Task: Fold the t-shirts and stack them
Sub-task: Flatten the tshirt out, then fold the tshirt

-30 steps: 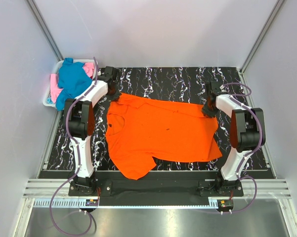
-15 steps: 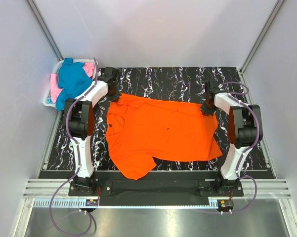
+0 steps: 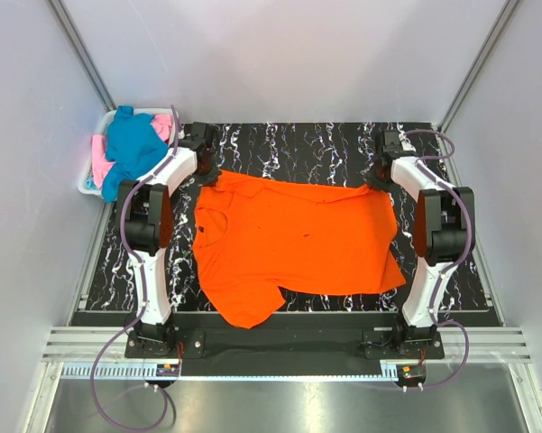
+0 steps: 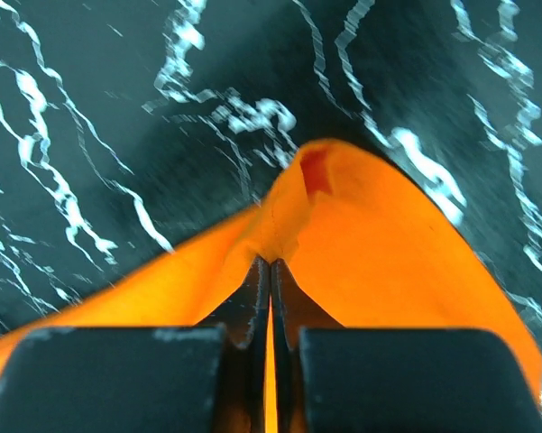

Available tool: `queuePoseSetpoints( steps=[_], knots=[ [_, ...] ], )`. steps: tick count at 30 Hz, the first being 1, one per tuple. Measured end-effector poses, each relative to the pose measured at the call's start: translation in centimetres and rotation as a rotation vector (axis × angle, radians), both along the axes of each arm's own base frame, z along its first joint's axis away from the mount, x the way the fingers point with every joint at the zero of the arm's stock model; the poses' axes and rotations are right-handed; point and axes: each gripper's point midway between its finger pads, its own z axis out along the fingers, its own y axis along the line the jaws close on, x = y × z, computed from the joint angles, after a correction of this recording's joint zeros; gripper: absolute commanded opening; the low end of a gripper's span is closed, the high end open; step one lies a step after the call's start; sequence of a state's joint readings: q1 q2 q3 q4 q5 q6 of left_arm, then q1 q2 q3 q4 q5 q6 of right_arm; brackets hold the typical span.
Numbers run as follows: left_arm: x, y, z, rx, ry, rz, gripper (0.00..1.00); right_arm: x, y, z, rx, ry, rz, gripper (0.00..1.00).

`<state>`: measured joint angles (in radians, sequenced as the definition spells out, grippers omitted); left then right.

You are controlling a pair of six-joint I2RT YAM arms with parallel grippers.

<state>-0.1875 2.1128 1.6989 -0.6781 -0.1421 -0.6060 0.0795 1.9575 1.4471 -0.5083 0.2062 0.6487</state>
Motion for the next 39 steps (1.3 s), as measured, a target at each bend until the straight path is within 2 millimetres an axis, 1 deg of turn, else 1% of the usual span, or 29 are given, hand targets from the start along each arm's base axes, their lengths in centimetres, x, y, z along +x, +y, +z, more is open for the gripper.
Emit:
queuePoseSetpoints(
  steps=[3,6,20,23,27,33,39],
  knots=[
    [0.0,0.0,0.0,0.000,0.000,0.000,0.00,1.1,0.3,-0.8,0.003,0.001,0.018,0.24],
    [0.0,0.0,0.0,0.000,0.000,0.000,0.00,1.0,0.3,-1.9,-0.002,0.026,0.027,0.28],
    [0.0,0.0,0.0,-0.001,0.000,-0.001,0.00,1.0,0.0,-2.0,-0.030,0.030,0.053,0.30],
    [0.0,0.0,0.0,-0.001,0.000,-0.001,0.00,1.0,-0.4,-1.9,-0.050,0.029,0.048,0.30],
    [0.0,-0.1,0.0,-0.003,0.000,-0.002,0.00,1.1,-0.9,-1.4,-0.076,0.018,0.038,0.31],
    [0.0,-0.1,0.0,-0.005,0.001,-0.003,0.00,1.3,-1.5,0.1,-0.105,-0.012,0.030,0.32],
    [0.0,-0.2,0.0,-0.005,0.001,-0.004,0.00,1.2,-1.7,0.2,-0.119,-0.012,0.031,0.34]
  ],
)
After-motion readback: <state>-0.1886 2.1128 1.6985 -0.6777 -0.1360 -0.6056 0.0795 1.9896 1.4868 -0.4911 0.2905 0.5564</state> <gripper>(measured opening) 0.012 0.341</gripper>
